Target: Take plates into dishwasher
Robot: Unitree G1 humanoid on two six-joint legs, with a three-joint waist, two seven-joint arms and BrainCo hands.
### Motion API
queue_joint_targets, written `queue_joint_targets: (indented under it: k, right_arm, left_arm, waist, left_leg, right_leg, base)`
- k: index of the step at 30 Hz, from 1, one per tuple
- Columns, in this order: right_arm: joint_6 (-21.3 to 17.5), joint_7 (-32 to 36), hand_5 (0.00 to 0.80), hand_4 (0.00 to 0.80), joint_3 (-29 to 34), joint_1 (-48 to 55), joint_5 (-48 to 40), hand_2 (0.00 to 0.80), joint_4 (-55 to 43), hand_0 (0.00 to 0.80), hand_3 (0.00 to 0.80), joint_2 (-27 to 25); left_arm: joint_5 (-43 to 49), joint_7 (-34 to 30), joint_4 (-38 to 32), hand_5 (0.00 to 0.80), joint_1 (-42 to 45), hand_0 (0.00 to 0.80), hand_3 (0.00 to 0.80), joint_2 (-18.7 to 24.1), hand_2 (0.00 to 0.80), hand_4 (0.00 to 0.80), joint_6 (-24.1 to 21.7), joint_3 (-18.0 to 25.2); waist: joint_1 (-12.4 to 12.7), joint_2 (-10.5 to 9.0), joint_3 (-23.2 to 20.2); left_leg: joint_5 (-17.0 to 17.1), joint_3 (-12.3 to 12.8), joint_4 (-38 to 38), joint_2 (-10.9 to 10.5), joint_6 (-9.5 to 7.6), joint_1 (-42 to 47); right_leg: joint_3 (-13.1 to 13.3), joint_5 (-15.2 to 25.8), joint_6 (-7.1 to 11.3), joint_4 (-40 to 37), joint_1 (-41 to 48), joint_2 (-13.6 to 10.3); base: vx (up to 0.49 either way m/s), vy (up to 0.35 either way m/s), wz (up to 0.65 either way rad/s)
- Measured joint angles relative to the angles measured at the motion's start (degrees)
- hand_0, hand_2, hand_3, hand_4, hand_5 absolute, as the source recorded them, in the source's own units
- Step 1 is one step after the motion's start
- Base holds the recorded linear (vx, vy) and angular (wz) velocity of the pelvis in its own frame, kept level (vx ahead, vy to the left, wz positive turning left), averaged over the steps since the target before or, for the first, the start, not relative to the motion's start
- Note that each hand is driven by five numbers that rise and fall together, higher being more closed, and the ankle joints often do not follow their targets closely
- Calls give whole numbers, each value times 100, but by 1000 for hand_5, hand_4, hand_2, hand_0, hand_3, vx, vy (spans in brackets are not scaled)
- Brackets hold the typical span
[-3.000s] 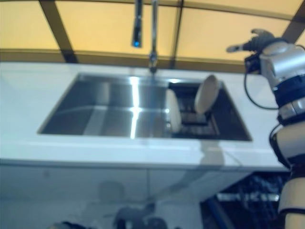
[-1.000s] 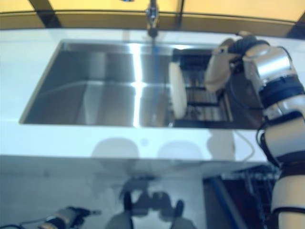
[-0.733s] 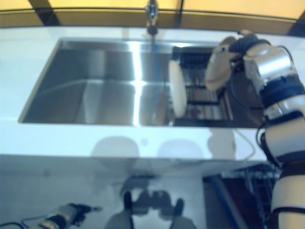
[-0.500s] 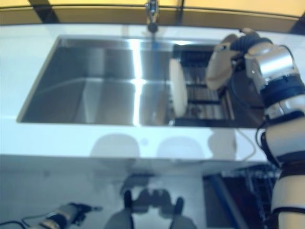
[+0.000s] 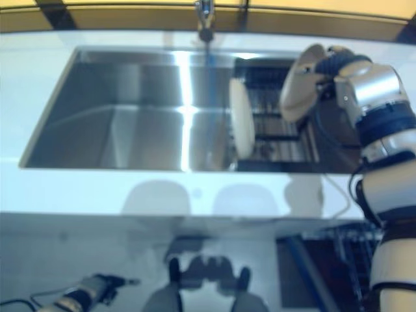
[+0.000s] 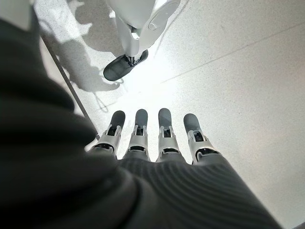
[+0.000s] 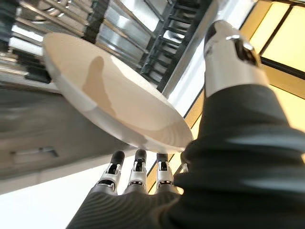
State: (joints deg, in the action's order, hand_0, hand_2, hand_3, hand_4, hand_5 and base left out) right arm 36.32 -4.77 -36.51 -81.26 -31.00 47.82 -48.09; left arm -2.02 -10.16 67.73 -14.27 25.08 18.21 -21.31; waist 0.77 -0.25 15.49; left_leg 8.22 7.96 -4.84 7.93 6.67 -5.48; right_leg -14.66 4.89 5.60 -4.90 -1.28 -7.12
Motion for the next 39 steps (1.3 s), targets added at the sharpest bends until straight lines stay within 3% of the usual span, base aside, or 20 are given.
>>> queue_joint_targets:
  k: [39]
  right_arm:
    - [335, 252, 0, 0, 9, 43, 109, 0, 98, 0, 0, -244]
  left_arm:
    - [5, -176, -47, 0, -44, 0, 0, 95, 0, 0, -47, 1]
  waist:
    - [-10, -162, 18]
  left_leg:
    - [0, 106, 0, 10, -1, 233]
  right_leg:
    - [91, 27, -3, 3, 172, 4]
  base:
    - [3, 0, -1]
